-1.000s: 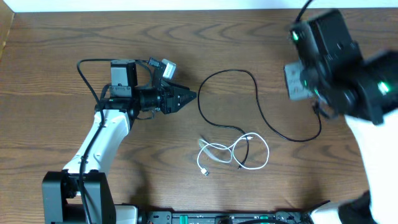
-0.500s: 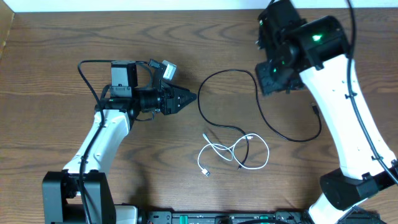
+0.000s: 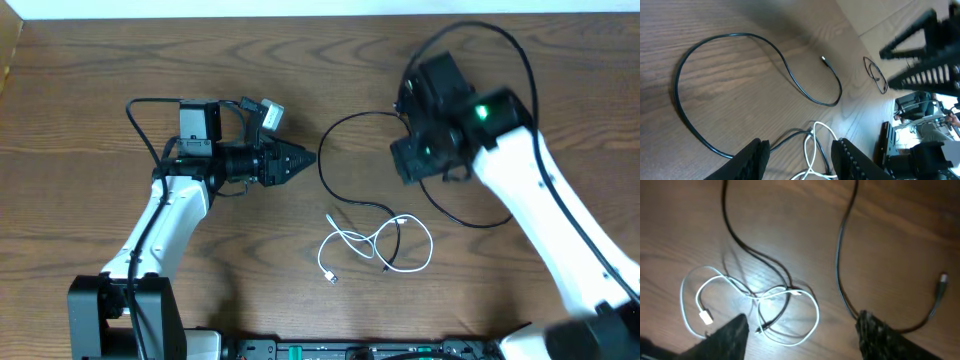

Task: Untangle cables
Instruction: 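Lower the right gripper onto the tangled white cable and grasp it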

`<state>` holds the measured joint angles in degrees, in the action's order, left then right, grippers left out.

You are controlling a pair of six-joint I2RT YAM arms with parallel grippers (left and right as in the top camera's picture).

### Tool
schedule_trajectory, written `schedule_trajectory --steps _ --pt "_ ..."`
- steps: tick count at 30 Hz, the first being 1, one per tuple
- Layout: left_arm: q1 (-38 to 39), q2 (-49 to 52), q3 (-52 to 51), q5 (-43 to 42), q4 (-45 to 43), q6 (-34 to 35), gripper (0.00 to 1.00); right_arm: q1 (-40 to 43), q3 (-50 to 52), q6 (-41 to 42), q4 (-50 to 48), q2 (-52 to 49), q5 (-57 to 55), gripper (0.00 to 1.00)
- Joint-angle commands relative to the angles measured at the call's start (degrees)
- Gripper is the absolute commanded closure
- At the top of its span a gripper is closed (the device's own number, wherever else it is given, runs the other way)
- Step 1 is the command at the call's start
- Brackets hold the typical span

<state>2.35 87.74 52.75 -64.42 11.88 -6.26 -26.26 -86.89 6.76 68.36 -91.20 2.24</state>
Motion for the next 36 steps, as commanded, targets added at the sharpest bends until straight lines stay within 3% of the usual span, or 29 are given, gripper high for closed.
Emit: schedule_trajectory --steps 1,4,8,12,19,22,26,36 --pt "0.0 -0.5 0.0 -0.9 0.1 -1.3 0.55 -2.5 8.8 4.5 -5.1 5.4 2.0 0.32" --pt "0.0 -0.5 0.0 -0.9 0.1 -1.3 0.55 -5.4 14.6 9.9 -8.3 6.1 0.0 0.32" --pt "0.0 -0.5 0.0 -1.0 0.1 -1.3 0.55 -10.0 20.7 10.5 -13.2 5.7 -0.4 0.29" --pt "0.0 -0.5 0.0 -0.9 0.9 -1.4 0.55 -13.0 24.3 3.7 -15.3 5.7 0.6 0.29" --pt "0.0 -0.5 0.0 -0.9 1.6 -1.9 0.55 -14.8 27.2 -13.4 -17.2 5.7 16.1 0.28" --pt "0.0 -0.5 0.0 -0.9 1.8 -1.9 0.55 -14.8 28.1 -14.2 -17.6 5.7 17.0 0.20" --pt "0.0 -0.5 0.0 -1.0 1.8 -1.9 0.55 -14.8 29.9 -15.7 -19.1 5.7 16.8 0.17" --pt "0.0 -0.5 0.0 -1.0 2.3 -1.9 0.55 -14.8 37.9 -15.6 -32.4 5.7 17.2 0.06"
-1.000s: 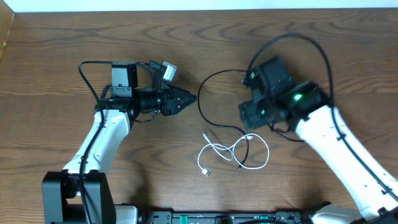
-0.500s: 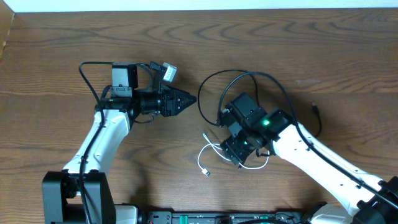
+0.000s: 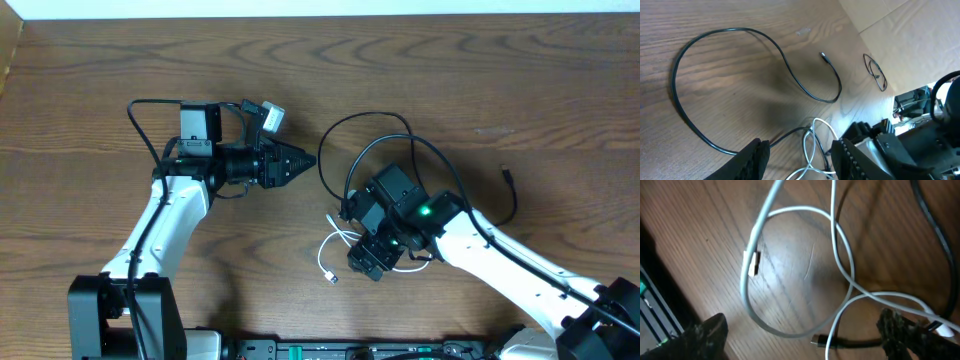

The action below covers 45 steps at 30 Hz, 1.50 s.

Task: Untangle cables
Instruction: 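Lower the right gripper onto the tangled white cable and grasp it, then lift the white cable up toward the top right with the right gripper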

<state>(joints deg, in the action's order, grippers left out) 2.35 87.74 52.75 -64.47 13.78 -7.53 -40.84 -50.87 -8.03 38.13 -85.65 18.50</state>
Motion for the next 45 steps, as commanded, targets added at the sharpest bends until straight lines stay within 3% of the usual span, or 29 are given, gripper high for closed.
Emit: schedule_trajectory --steps 1,7,19,22,28,32,33,36,37,41,45 --pt "0.0 -0.5 0.0 -0.9 0.3 -0.6 0.55 -0.2 2.3 -0.8 -3.2 0.1 0.9 0.05" --pt "0.0 -0.5 0.0 -1.0 0.6 -0.6 0.55 -0.1 2.9 -0.8 -7.0 -1.2 -0.1 0.01" --pt "0.0 -0.5 0.0 -1.1 1.2 -0.6 0.55 0.0 2.9 -0.8 -8.6 -6.3 -0.6 0.11" --pt "0.0 -0.5 0.0 -1.1 1.4 -0.6 0.55 0.0 2.9 -0.8 -8.6 -7.3 -0.6 0.18" --pt "0.0 -0.5 0.0 -1.1 2.1 -0.6 0.55 0.7 3.0 -0.8 -8.6 -7.4 -3.0 0.21" --pt "0.0 -0.5 0.0 -1.1 2.8 -0.7 0.55 2.0 3.0 -0.8 -8.6 -7.4 -2.9 0.36" --pt "0.0 -0.5 0.0 -1.1 2.9 -0.7 0.55 2.1 3.0 -0.8 -8.5 -7.4 -2.6 0.43" --pt "0.0 -0.5 0.0 -1.1 3.3 -0.8 0.55 2.2 3.0 -0.8 -8.2 -7.4 -2.3 0.81" --pt "0.0 -0.5 0.0 -1.1 3.6 -0.9 0.55 2.2 3.0 -0.5 -8.1 -7.4 -2.3 0.99" --pt "0.0 -0.5 0.0 -1.1 4.2 -0.9 0.55 2.3 2.7 1.5 -7.7 -7.3 -2.3 0.99" --pt "0.0 -0.5 0.0 -1.1 4.2 -0.9 0.55 4.1 -5.2 6.1 -2.7 -6.5 -6.5 0.99"
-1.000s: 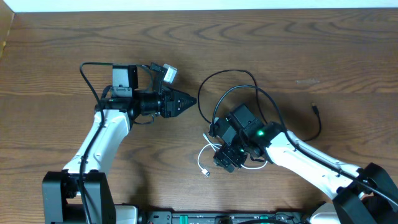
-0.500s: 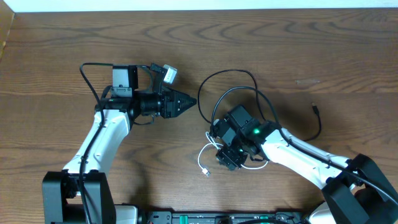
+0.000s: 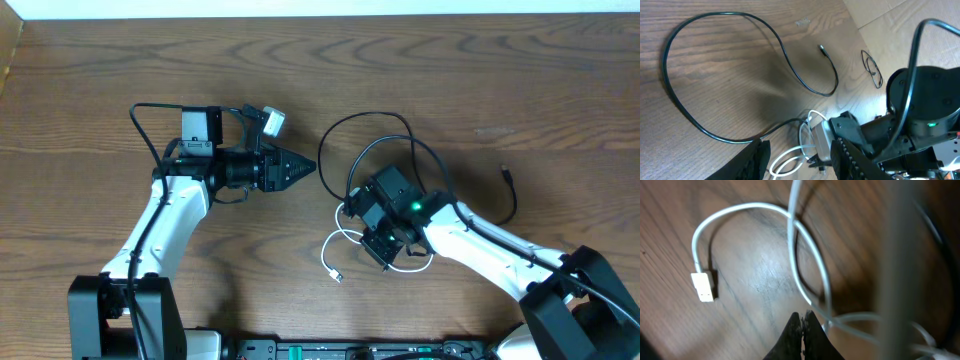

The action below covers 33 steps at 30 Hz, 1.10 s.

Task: Untangle cables
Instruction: 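Lift the white cable up toward the top right with the right gripper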

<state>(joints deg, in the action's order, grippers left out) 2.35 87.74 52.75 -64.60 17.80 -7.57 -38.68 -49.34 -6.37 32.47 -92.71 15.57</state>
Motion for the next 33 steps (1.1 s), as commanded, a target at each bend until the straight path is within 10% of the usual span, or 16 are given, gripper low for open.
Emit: schedule_trajectory --steps 1,18,33 --pt "0.0 -0.5 0.0 -1.0 0.2 -0.8 0.55 2.8 -10.0 5.2 5.4 0.8 -4.9 0.99" --pt "0.0 -0.5 0.0 -1.0 0.2 -2.9 0.55 23.1 -94.0 14.6 54.5 1.4 -7.1 0.99" --pt "6.5 -0.5 0.0 -0.7 3.0 -11.0 0.55 23.4 -98.9 15.5 64.8 -0.7 -8.4 0.99"
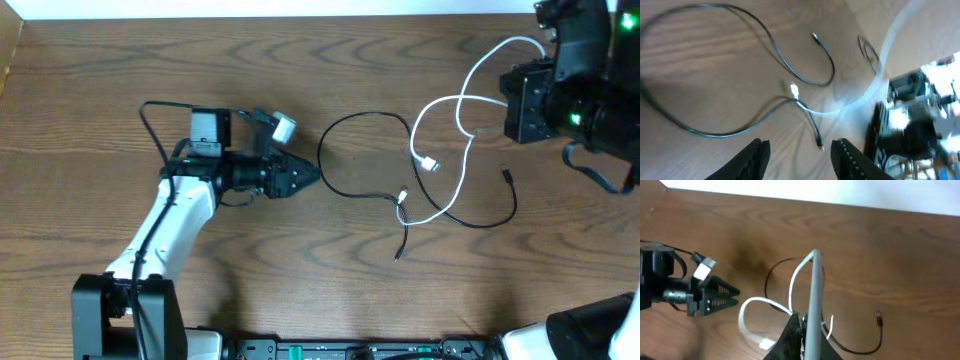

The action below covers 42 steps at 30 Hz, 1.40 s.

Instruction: Untangle cables

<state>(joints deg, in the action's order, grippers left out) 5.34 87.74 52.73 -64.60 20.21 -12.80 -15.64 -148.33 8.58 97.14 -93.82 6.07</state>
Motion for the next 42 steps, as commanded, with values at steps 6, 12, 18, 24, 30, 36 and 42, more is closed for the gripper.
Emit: schedule_trajectory --steps 6,12,18,24,30,36,42 --pt "11.6 -0.5 0.0 5.0 -1.5 -9.2 0.55 0.3 0.3 0.3 0.2 0.4 3.1 0.99" --pt "17.9 -0.3 0.0 11.8 -3.5 -11.1 0.54 0.3 0.4 -0.1 0.2 0.4 3.1 0.99" --pt "21.9 5.2 0.0 12.8 -6.7 -5.4 0.54 0.3 0.4 -0.1 0.2 0.4 3.0 0.99" --pt "23.8 10.1 0.0 12.9 -7.0 -2.4 0.54 0.3 0.4 -0.5 0.2 0.4 2.4 0.99" --pt "27.1 13.4 0.0 22.8 -8.6 4.2 0.54 0.3 0.4 -0.5 0.2 0.3 1.4 0.99" --pt "30.7 15.7 0.0 37.2 -12.5 15.2 0.54 0.3 0.4 -1.0 0.2 0.2 1.4 0.99" --pt "31.8 19.8 0.0 38.8 -17.7 22.1 0.55 0.3 0.4 -1.6 0.2 0.2 1.4 0.99"
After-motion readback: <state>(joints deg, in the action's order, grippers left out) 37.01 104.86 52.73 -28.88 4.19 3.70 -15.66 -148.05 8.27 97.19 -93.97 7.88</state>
